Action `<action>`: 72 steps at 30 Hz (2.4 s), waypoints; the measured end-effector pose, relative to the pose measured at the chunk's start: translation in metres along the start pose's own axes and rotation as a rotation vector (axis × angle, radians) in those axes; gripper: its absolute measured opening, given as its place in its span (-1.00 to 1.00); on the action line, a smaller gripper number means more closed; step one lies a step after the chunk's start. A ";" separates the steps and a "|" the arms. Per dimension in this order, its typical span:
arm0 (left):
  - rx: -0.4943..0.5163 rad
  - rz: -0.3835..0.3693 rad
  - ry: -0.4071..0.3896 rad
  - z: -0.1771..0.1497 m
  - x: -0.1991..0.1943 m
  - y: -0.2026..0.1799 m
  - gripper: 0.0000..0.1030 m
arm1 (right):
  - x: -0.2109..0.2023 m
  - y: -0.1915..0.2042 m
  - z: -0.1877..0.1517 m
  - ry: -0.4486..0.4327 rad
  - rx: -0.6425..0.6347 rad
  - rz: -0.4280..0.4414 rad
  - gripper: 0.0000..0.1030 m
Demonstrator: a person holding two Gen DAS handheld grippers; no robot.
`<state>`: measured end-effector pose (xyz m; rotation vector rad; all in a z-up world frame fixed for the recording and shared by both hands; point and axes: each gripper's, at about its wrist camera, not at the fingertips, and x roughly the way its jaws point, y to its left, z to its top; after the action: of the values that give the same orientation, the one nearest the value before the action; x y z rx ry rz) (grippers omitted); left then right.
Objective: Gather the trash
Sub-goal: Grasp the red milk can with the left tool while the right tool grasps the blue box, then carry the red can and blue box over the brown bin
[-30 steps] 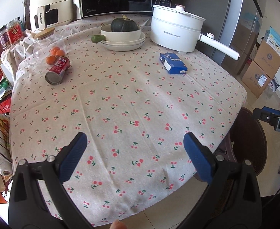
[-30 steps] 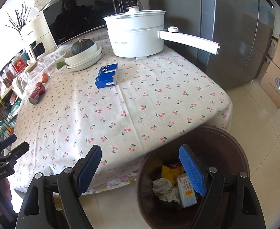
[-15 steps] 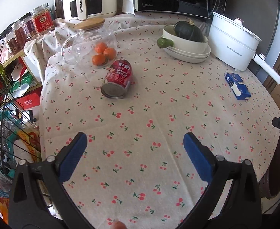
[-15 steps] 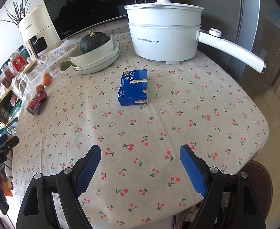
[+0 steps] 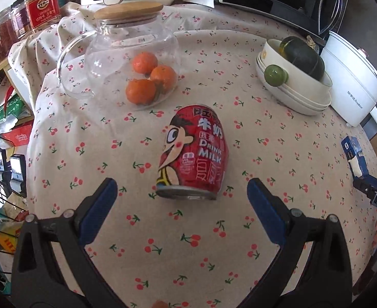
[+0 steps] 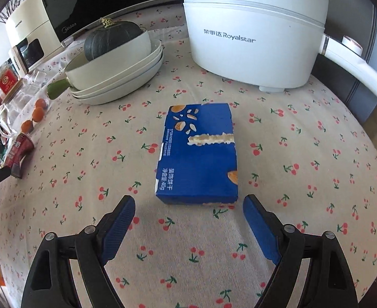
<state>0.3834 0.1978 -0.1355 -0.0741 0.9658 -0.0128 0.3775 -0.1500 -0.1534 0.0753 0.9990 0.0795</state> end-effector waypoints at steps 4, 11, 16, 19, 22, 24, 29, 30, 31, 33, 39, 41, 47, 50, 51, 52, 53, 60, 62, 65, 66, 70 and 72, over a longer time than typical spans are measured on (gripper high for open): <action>-0.035 -0.018 -0.002 0.005 0.015 0.002 0.85 | 0.009 0.012 0.008 -0.023 -0.061 -0.037 0.73; -0.079 -0.076 -0.016 0.004 0.025 0.006 0.26 | 0.015 0.013 0.014 -0.056 -0.053 -0.045 0.65; -0.056 -0.059 -0.044 -0.001 0.014 -0.003 0.23 | 0.012 0.017 0.017 -0.071 -0.068 -0.029 0.19; -0.035 -0.054 -0.052 -0.005 0.003 -0.009 0.18 | 0.004 0.017 0.012 -0.073 -0.082 -0.010 0.18; -0.009 -0.053 -0.054 -0.011 -0.010 -0.018 0.15 | -0.010 0.015 0.005 -0.080 -0.091 -0.008 0.18; 0.007 -0.056 -0.055 -0.016 -0.019 -0.025 0.14 | -0.021 0.012 0.000 -0.083 -0.087 -0.003 0.18; 0.057 -0.063 -0.062 -0.033 -0.044 -0.045 0.11 | -0.051 0.008 -0.017 -0.089 -0.090 0.000 0.18; 0.063 -0.063 -0.063 -0.037 -0.049 -0.048 0.09 | -0.058 0.008 -0.021 -0.090 -0.092 -0.001 0.18; 0.070 -0.064 -0.063 -0.041 -0.054 -0.051 0.08 | -0.064 0.007 -0.025 -0.090 -0.093 -0.001 0.18; 0.079 -0.068 -0.061 -0.050 -0.062 -0.058 0.03 | -0.077 0.007 -0.034 -0.091 -0.094 0.000 0.18; 0.124 -0.074 -0.046 -0.077 -0.081 -0.078 -0.17 | -0.110 0.003 -0.064 -0.091 -0.112 -0.001 0.18; 0.136 -0.074 -0.046 -0.086 -0.087 -0.084 -0.17 | -0.119 0.002 -0.076 -0.087 -0.116 -0.003 0.18; 0.151 -0.094 -0.041 -0.105 -0.102 -0.095 -0.18 | -0.137 -0.006 -0.102 -0.069 -0.126 -0.014 0.18; 0.149 -0.109 -0.038 -0.112 -0.109 -0.100 -0.18 | -0.145 -0.009 -0.109 -0.061 -0.128 -0.017 0.18; 0.150 -0.113 -0.038 -0.114 -0.111 -0.103 -0.18 | -0.149 -0.010 -0.112 -0.062 -0.129 -0.016 0.18; 0.150 -0.119 -0.038 -0.117 -0.114 -0.105 -0.18 | -0.153 -0.011 -0.114 -0.063 -0.131 -0.015 0.18; 0.149 -0.126 -0.040 -0.118 -0.116 -0.108 -0.18 | -0.157 -0.011 -0.116 -0.065 -0.131 -0.013 0.18; 0.156 -0.178 -0.040 -0.131 -0.131 -0.130 -0.18 | -0.183 -0.017 -0.129 -0.090 -0.131 0.005 0.18; 0.162 -0.199 -0.041 -0.134 -0.134 -0.137 -0.18 | -0.190 -0.023 -0.134 -0.100 -0.120 0.010 0.18; 0.180 -0.237 -0.045 -0.138 -0.139 -0.151 -0.18 | -0.197 -0.034 -0.143 -0.099 -0.087 0.009 0.18; 0.192 -0.249 -0.047 -0.140 -0.140 -0.157 -0.18 | -0.199 -0.038 -0.145 -0.097 -0.077 0.005 0.18; 0.257 -0.281 -0.047 -0.148 -0.143 -0.182 -0.18 | -0.208 -0.053 -0.157 -0.103 -0.062 -0.014 0.18; 0.280 -0.300 -0.043 -0.153 -0.143 -0.194 -0.18 | -0.211 -0.062 -0.163 -0.105 -0.061 -0.030 0.18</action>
<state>0.1808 0.0018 -0.0910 0.0395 0.8945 -0.4207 0.1285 -0.2289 -0.0711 0.0089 0.8916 0.0779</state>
